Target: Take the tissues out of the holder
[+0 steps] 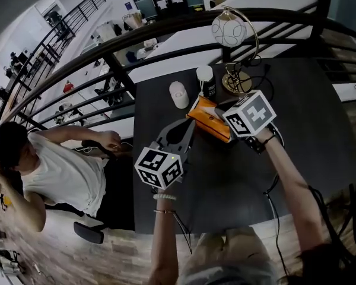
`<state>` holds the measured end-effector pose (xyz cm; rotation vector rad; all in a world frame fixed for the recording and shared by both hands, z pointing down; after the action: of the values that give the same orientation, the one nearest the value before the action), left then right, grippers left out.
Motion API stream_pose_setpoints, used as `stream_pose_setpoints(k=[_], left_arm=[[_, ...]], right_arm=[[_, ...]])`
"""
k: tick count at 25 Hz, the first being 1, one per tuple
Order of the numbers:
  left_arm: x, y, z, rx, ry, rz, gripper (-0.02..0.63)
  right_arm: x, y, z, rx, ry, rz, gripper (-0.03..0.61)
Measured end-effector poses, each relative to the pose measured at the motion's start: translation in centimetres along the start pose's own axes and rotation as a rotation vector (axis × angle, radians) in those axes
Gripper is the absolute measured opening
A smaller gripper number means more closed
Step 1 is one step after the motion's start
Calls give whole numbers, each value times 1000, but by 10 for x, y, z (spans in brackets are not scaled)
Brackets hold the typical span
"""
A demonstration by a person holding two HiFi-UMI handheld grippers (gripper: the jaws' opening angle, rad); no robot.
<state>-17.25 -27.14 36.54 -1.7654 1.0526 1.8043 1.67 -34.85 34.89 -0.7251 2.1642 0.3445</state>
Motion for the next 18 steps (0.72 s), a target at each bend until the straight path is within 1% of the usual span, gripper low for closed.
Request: stream_pose_setpoints(k=[4,9,15,18], left_arm=[[6,-17,22,-1,-22,-13,8],[-11,-42,44,43,-18,-2,8],[-24,-65,65,102,-30,30,8],[-30,-81,75,119,-22,28,8]], right_arm=[[2,19,25,-2,-35,15,14],[-13,32,46,34,-88,13,14],[-27,46,57,76,-85,30,15],[-43,56,65,100,-81,25,15]])
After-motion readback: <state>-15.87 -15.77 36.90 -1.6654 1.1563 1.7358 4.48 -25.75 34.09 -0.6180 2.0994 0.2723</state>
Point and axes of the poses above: the fingertips, and each gripper's own axes: z backward along the fingers, y to its left, x out of its top, the point moved 10 cm from there along z, backward along the fingers, and after that the axes turned 6 degrees about z, right-handed, at the moved point
